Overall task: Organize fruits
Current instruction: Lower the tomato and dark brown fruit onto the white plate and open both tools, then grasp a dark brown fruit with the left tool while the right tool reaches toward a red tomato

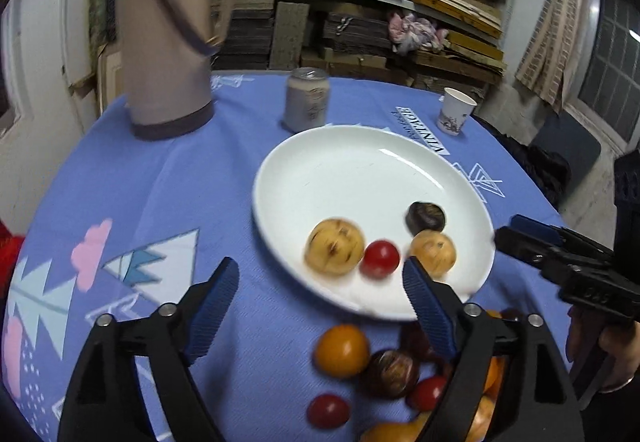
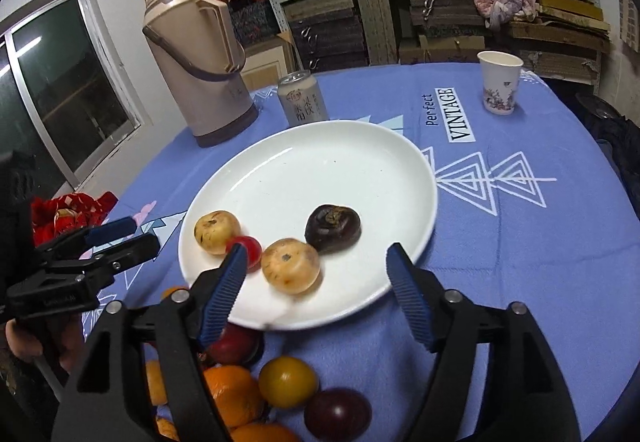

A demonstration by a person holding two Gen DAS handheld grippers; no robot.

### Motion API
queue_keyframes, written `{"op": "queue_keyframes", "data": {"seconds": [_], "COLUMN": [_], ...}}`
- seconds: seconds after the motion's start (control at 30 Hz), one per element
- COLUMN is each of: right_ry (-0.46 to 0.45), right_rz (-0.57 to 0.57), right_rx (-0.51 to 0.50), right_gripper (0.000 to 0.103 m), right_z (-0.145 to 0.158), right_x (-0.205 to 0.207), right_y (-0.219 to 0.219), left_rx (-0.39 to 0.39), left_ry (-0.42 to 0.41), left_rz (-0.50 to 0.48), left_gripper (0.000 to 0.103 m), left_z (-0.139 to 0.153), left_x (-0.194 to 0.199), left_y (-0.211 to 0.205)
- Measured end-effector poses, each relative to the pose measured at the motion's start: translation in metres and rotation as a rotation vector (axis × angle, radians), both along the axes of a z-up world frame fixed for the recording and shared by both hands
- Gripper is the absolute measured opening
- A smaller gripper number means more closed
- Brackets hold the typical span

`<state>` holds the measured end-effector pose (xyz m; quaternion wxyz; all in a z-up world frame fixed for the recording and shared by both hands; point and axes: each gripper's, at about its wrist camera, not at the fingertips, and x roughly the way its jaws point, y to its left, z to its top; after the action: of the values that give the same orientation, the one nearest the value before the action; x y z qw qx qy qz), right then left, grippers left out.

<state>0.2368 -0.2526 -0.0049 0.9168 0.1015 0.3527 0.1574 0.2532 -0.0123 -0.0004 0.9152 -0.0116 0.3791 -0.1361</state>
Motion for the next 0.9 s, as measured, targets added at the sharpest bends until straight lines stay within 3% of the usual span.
{"op": "queue_keyframes", "data": {"seconds": [0.23,0.47,0.63,0.9], "right_ry": [0.001,0.018,0.017,0.055], "right_rz": [-0.012,0.076,0.190,0.212], "right_rx": [-0.044,-0.107,-0.166,-0.174], "right_gripper": [0.084,0.094,0.094,0.094], "right_z": [0.005,0.003,-0.004,-0.024], "right_x": [-0.037,-0.093,-0.134,-0.168], "right_y": [0.004,0.014,0.033,0.042], "left_rx": [0.040,0.109,0.113,0.144], "left_ry": [0.013,0.025,0.052,0.083], "left_rz": [-0.001,-0.042,-0.080,-0.130], "left_gripper": [0.092,0.093,0.093,0.093], "left_z": [-0.003,-0.020,-0.034,-0.048], "left_x": [-0.026,-0.068,-0.098,-0.125], "left_y": [0.017,0.024,0.027,0.022]}}
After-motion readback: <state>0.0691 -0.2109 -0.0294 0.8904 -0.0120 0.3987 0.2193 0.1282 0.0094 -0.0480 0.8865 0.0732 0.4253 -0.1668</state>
